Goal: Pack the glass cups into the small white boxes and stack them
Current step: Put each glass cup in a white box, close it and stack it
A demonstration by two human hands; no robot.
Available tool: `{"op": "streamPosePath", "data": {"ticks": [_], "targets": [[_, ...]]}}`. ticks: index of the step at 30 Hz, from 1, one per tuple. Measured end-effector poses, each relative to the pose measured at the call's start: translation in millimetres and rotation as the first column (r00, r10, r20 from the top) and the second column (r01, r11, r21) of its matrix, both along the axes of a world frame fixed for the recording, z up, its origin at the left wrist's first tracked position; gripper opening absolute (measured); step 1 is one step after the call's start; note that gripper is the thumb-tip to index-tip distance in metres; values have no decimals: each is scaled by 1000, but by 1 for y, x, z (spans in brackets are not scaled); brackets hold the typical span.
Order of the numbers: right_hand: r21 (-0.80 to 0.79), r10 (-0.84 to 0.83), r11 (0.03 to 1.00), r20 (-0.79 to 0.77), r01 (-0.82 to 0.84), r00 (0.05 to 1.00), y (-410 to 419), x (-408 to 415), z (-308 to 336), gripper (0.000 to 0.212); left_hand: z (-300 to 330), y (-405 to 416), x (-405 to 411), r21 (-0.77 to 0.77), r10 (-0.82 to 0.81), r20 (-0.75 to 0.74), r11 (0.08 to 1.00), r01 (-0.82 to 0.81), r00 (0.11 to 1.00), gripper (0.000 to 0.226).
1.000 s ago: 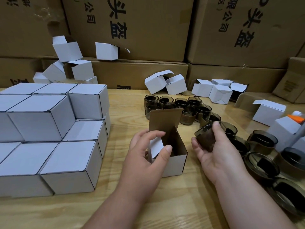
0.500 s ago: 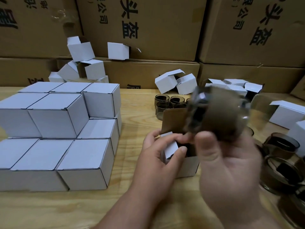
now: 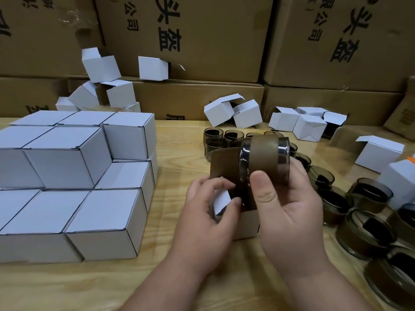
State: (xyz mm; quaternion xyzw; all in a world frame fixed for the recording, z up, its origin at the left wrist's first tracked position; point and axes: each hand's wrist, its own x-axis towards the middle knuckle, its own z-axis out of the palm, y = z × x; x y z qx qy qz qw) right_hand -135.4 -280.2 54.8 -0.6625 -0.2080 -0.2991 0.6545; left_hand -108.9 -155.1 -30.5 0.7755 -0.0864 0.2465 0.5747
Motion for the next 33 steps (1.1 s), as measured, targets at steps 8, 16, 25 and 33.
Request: {"op": "streamPosePath", "data": {"ticks": [8, 16, 25, 33], "targets": [[-184, -134, 975, -42, 124, 990, -8, 12, -12, 19, 7, -1, -5, -120, -33, -63, 993, 25, 997, 45], [-394, -254, 895, -61, 210, 965, -11, 19, -20, 20, 19, -1, -12, -169, -90, -54, 982, 79, 995, 43], [-610, -220, 786, -131, 96, 967, -17, 22, -20, 22, 23, 1, -14, -243, -146, 10, 959, 145, 989, 29], [-794, -197, 607, -110, 33, 974, -16, 23, -22, 47, 21, 2, -13, -277, -165, 0, 948, 158, 986, 32]]}}
